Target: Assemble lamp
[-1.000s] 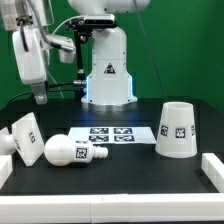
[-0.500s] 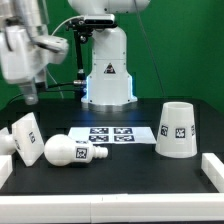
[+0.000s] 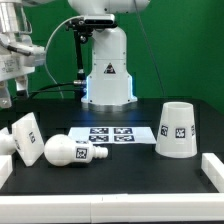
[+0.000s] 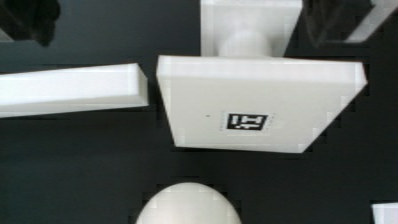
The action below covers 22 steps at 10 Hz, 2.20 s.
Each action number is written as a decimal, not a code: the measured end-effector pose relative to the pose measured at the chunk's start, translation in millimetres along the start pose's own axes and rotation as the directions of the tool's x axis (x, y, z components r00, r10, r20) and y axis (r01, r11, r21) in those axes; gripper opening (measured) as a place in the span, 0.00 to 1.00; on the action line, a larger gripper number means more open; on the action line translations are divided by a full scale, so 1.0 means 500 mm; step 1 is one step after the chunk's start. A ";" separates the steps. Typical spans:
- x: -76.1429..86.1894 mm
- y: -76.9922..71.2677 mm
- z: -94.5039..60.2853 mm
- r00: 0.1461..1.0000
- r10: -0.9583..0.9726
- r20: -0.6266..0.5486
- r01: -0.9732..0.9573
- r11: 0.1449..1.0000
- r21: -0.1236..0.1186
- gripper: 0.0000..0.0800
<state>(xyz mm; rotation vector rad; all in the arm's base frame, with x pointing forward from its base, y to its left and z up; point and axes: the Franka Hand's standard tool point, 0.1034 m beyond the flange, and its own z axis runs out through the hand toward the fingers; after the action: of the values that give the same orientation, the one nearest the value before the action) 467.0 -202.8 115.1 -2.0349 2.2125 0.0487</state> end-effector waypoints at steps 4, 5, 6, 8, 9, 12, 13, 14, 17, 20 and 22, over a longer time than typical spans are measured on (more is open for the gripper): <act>0.060 0.035 0.041 0.997 0.067 0.034 -0.069 0.997 0.039 0.88; 0.061 0.040 0.052 0.997 0.066 0.032 -0.067 0.997 0.031 0.88; 0.058 0.044 0.062 0.997 0.064 0.030 -0.065 0.998 0.023 0.88; 0.046 0.048 0.087 0.998 0.051 0.021 -0.051 0.999 0.004 0.88; 0.040 0.052 0.099 0.999 0.044 0.020 -0.044 0.999 -0.009 0.88; 0.042 0.071 0.125 0.999 0.029 0.019 -0.028 0.999 -0.039 0.88; 0.042 0.076 0.134 0.999 0.029 0.018 -0.028 0.998 -0.048 0.88; 0.042 0.081 0.142 0.999 0.028 0.018 -0.027 0.998 -0.058 0.88; 0.030 0.092 0.168 1.000 0.014 0.014 -0.013 0.996 -0.084 0.88; 0.027 0.091 0.169 1.000 0.010 0.014 -0.009 0.996 -0.085 0.72; 0.027 0.091 0.169 1.000 0.010 0.014 -0.009 0.996 -0.086 0.37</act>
Offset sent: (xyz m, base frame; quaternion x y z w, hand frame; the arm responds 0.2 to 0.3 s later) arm -0.0215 -0.0290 -0.0215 0.0464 -0.0085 0.0341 0.9983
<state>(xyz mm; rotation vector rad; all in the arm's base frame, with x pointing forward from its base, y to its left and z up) 427.1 -202.7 26.8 -2.0604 2.2484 0.1613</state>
